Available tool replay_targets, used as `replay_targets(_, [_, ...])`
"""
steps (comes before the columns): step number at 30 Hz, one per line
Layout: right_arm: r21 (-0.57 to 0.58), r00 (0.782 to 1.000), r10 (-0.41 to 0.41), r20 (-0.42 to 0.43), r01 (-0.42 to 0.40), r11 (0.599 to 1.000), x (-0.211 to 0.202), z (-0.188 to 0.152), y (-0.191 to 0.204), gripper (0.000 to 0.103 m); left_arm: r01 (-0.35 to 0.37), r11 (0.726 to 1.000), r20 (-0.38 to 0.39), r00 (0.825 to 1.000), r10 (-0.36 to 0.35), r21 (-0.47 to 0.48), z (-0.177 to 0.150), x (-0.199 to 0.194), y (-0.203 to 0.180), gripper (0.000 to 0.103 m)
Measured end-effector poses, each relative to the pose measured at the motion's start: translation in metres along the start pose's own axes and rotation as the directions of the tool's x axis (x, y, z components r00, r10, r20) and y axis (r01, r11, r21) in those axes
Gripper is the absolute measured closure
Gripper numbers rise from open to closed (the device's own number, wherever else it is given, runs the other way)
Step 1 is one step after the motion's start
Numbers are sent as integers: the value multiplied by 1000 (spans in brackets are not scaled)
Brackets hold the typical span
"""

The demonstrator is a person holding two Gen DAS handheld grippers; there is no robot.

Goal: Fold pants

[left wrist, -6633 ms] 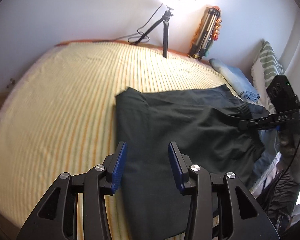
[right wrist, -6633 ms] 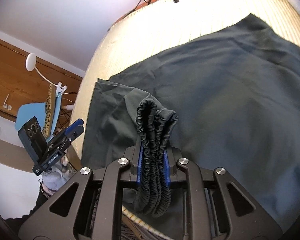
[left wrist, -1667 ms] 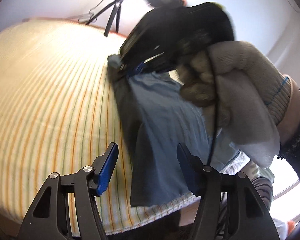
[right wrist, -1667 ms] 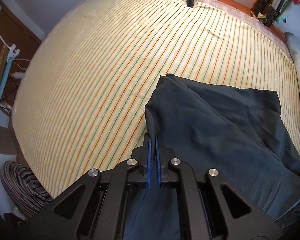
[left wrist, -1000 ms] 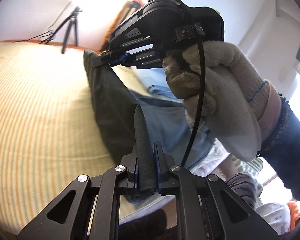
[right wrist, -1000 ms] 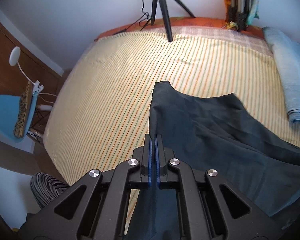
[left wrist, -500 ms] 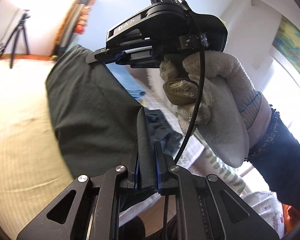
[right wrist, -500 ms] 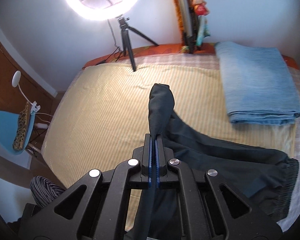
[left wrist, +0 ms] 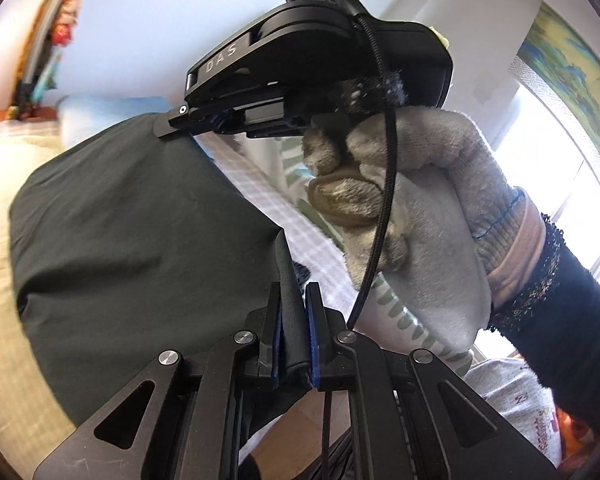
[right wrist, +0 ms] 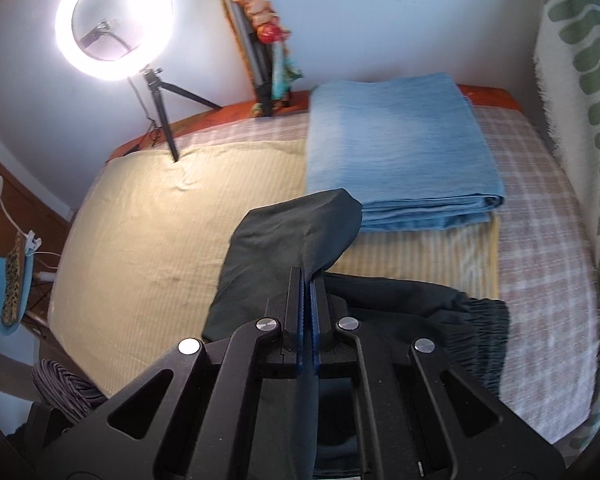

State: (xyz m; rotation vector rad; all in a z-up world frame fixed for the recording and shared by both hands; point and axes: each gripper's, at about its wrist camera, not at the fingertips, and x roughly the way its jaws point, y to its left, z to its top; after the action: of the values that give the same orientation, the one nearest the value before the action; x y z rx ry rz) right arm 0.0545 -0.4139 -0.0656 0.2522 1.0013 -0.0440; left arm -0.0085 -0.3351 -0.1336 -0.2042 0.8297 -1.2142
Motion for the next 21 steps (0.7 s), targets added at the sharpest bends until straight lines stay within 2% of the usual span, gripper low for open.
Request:
replay_targets(7, [-2, 998, -66, -20, 66, 998, 4, -2, -37, 100, 39, 999, -34, 999, -39, 0, 7, 31, -4, 95])
replay_targets(21, [53, 994, -104, -41, 106, 993, 9, -20, -95, 100, 76, 996, -100, 992, -71, 52, 16, 69, -5, 98])
